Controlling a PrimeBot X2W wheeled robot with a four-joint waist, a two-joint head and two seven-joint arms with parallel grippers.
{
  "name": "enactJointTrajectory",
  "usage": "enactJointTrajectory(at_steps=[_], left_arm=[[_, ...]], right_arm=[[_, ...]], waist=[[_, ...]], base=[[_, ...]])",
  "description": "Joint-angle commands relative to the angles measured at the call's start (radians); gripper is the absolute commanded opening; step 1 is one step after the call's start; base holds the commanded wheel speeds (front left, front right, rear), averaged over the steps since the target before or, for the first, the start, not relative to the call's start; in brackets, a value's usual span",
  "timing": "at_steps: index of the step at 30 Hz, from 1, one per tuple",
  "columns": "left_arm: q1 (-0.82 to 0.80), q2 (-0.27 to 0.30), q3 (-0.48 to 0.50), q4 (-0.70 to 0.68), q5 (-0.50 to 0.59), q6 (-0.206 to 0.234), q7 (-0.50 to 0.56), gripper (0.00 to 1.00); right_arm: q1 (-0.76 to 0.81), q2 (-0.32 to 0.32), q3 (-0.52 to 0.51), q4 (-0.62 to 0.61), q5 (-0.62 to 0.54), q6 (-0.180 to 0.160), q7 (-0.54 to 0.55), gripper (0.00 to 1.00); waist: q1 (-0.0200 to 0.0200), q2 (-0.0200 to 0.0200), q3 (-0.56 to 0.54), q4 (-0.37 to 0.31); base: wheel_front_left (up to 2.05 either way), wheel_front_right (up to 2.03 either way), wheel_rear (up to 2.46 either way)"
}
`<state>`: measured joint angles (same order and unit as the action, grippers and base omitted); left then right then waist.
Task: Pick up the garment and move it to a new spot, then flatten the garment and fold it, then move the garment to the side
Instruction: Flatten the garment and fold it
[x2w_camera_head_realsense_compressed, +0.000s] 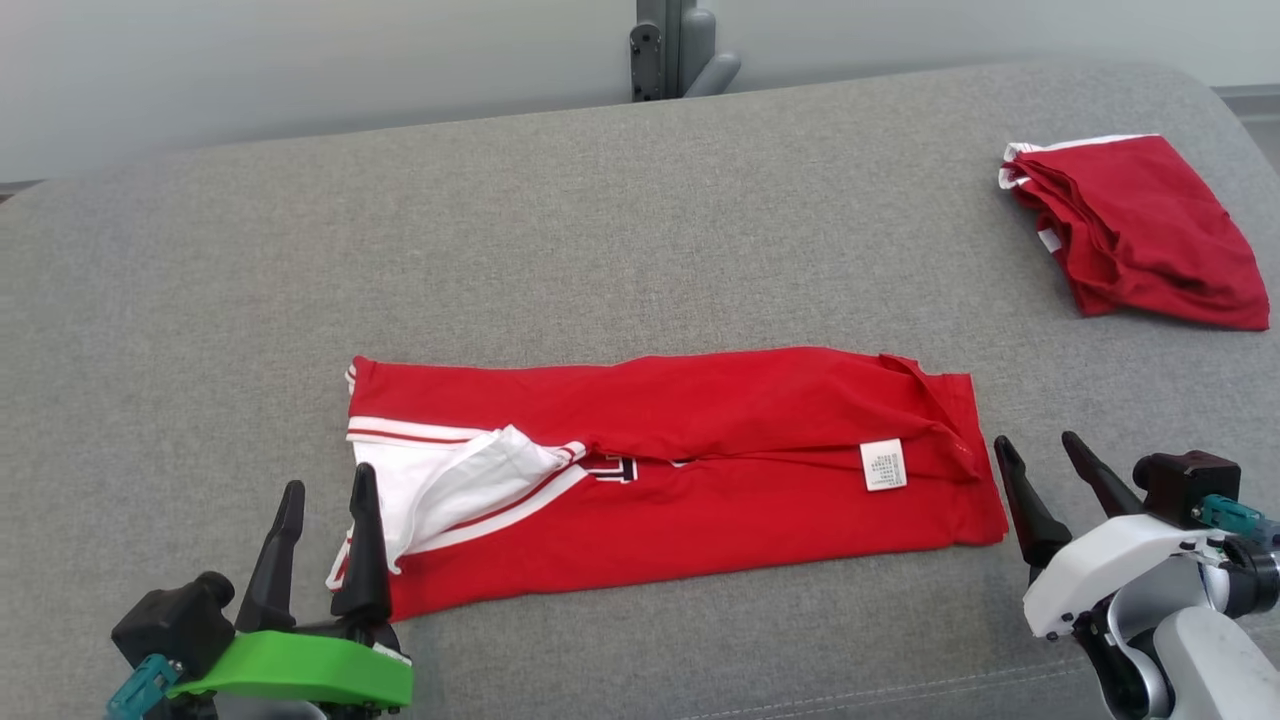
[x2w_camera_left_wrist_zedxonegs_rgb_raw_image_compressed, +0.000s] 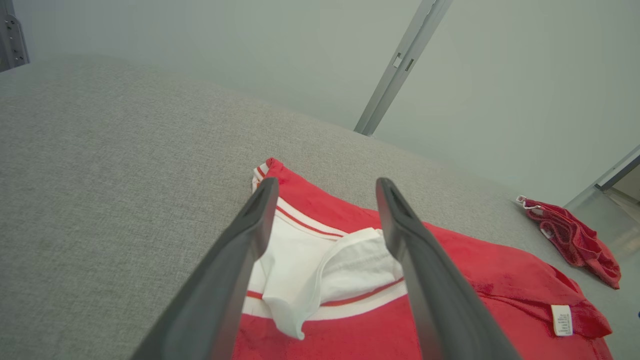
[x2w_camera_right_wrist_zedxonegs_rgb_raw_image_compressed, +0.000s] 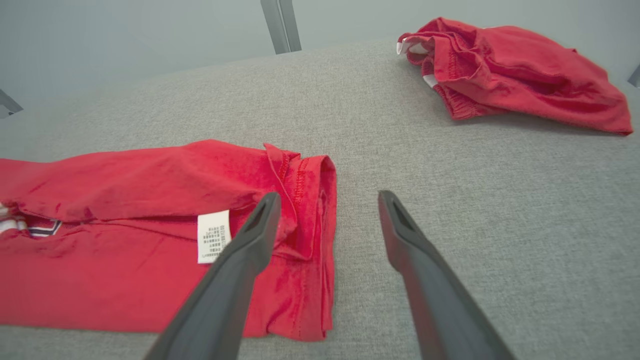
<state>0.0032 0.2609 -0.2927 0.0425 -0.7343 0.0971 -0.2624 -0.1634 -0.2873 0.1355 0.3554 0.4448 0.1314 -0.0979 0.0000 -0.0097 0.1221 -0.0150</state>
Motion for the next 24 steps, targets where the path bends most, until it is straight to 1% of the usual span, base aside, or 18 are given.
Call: enactJointTrajectory(at_steps=[1, 8, 14, 15, 24], left_arm=[[-0.021, -0.013, 0.001, 0.002, 0.011, -0.004, -0.003, 1.00], [-0.041, -0.042, -0.004, 0.006, 0.027, -0.018, -0.003, 1.00], [-0.051, -0.048, -0.010, 0.017, 0.030, -0.027, -0.003, 1.00], [-0.051, -0.048, -0.010, 0.017, 0.030, -0.027, -0.003, 1.00], [-0.042, -0.058, 0.001, 0.024, 0.034, -0.033, -0.003, 1.00]], right_arm=[[0.001, 0.012, -0.010, 0.008, -0.006, -0.002, 0.010, 1.00], [-0.049, 0.046, -0.034, 0.103, -0.002, -0.002, 0.035, 1.00], [-0.104, 0.044, -0.059, 0.235, -0.010, -0.002, 0.028, 1.00], [-0.104, 0.044, -0.059, 0.235, -0.010, -0.002, 0.028, 1.00], [-0.141, 0.051, -0.058, 0.380, 0.013, -0.002, 0.018, 1.00]], waist=[[0.0000, 0.0097, -0.026, 0.018], [0.0000, 0.0097, -0.049, 0.055], [0.0000, 0.0097, -0.050, 0.092], [0.0000, 0.0097, -0.050, 0.092], [0.0000, 0.0097, -0.046, 0.139]], base=[[0.00, 0.00, 0.00], [0.00, 0.00, 0.00], [0.00, 0.00, 0.00], [0.00, 0.00, 0.00], [0.00, 0.00, 0.00]])
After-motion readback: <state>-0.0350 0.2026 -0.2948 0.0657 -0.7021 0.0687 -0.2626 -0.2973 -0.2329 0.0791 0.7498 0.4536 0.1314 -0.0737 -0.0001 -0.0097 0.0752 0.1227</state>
